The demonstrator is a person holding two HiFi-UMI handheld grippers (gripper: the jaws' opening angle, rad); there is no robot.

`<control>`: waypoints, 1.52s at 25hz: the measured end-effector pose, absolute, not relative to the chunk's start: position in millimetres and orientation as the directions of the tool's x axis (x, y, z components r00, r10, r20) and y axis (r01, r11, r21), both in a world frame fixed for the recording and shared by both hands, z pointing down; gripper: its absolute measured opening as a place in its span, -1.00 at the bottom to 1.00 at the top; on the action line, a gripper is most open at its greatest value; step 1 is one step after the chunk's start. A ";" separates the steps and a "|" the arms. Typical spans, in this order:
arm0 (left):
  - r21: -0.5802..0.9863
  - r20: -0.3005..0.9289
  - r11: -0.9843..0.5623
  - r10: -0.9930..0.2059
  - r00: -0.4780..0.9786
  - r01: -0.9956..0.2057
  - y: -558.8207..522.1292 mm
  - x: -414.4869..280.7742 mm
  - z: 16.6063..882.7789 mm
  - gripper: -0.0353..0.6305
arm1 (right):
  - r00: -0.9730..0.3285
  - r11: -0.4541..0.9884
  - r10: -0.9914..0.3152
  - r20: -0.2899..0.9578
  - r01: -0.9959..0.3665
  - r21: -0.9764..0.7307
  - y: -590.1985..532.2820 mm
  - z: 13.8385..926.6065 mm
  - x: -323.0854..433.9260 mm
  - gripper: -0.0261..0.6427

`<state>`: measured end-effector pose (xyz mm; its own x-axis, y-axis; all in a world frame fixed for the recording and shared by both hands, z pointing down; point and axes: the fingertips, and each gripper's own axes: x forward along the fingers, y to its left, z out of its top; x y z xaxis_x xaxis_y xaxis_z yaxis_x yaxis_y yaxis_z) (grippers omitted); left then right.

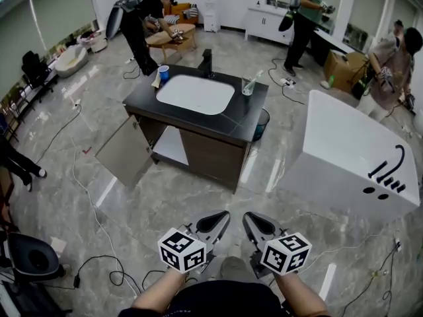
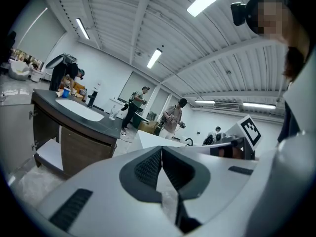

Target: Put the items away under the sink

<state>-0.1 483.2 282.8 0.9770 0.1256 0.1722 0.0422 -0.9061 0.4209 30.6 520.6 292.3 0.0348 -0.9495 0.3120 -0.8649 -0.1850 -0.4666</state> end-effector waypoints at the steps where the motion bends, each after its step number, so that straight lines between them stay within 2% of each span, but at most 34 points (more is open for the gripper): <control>1: 0.414 0.173 -0.909 0.124 0.977 0.042 478.6 10.9 281.5 -0.87 | 0.031 -0.181 -0.950 0.310 -0.865 -0.467 517.3 291.6 40.1 -0.81; 11: 0.391 0.163 -0.919 0.118 0.980 0.045 450.6 114.6 274.3 -0.87 | 0.030 -0.173 -0.955 0.294 -0.865 -0.471 493.8 288.8 144.3 -0.81; 21: 0.410 0.185 -0.912 0.103 0.977 0.018 421.3 166.0 283.4 -0.87 | 0.019 -0.162 -0.958 0.286 -0.857 -0.488 467.6 290.5 200.2 -0.81; 27: 0.403 0.204 -0.913 0.154 0.967 0.060 403.5 193.1 288.4 -0.87 | 0.028 -0.164 -0.962 0.271 -0.853 -0.495 448.8 286.3 222.8 -0.81; 38: 0.429 0.181 -0.886 0.276 0.944 0.177 338.7 253.3 286.1 -0.87 | 0.124 -0.263 -0.946 0.299 -0.835 -0.484 383.0 291.3 281.0 -0.81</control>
